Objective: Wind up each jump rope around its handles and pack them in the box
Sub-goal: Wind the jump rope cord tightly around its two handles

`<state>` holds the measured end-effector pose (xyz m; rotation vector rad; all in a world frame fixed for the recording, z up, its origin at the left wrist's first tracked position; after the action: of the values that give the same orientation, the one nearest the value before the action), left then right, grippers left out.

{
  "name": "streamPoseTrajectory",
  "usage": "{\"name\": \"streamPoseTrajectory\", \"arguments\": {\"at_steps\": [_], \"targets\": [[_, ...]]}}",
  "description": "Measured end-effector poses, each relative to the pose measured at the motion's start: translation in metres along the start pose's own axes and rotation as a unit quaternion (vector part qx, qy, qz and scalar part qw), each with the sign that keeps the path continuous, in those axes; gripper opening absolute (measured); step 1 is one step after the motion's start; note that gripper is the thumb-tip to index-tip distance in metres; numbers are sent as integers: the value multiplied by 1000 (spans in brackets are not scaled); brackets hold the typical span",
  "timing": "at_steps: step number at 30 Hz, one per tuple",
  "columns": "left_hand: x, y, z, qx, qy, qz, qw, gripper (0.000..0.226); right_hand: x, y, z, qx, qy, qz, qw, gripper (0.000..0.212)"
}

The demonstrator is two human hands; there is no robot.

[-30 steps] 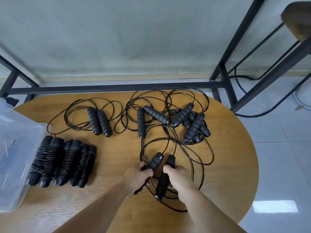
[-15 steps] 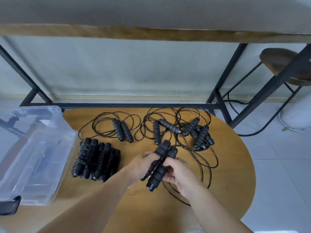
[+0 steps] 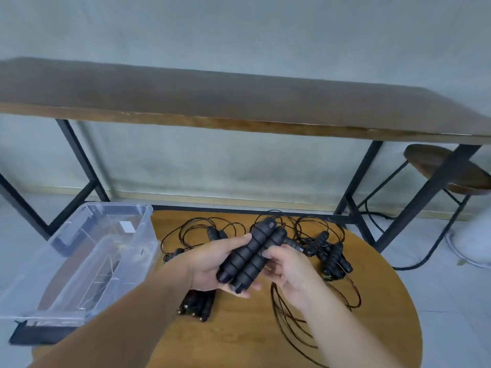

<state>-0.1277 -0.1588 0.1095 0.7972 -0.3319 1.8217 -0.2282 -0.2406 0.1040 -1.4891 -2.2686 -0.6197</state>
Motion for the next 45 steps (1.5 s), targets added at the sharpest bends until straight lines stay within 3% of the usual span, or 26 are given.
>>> {"name": "streamPoseTrajectory", "arguments": {"at_steps": [5,10,12,15,17,18,21,23,29,34,40,45], "targets": [[26,-11,7,12,-22,-79,997,64,22,25,-21,36,-49,-37,997,16],[44,-24,16,22,-34,-91,995,73,37,46,-36,73,-80,-63,992,17],[49,-31,25,-9,-10,-71,997,68,43,46,-47,155,-111,-55,980,11],[61,-48,46,-104,63,14,993,64,46,32,-90,368,-242,59,896,18],[68,-57,60,-142,102,59,983,68,57,25,-133,382,-356,164,837,20],[71,-58,67,-146,115,65,980,72,62,29,-149,355,-393,165,832,18],[81,-52,85,-116,128,55,983,68,55,60,-157,302,-348,42,887,35],[87,-49,95,-90,123,42,987,59,51,68,-156,275,-300,15,913,38],[96,-40,101,66,133,-45,988,64,46,66,-181,293,-411,98,858,53],[92,-41,105,126,172,2,977,60,43,63,-180,295,-423,98,851,46],[85,-48,109,184,204,115,955,58,35,50,-141,179,-236,73,952,29],[81,-49,116,170,245,186,936,54,53,69,-118,35,-121,-3,992,32]]}}
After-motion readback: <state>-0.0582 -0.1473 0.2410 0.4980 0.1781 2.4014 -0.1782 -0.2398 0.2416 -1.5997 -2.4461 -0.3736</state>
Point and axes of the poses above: each hand's wrist, its own x-axis away from the middle knuckle, its own y-axis out of the palm, z = x × y, the point moved 9 cm from there along -x, towards the middle knuckle, and after that the axes turned 13 degrees about z, right-handed, at the moved point
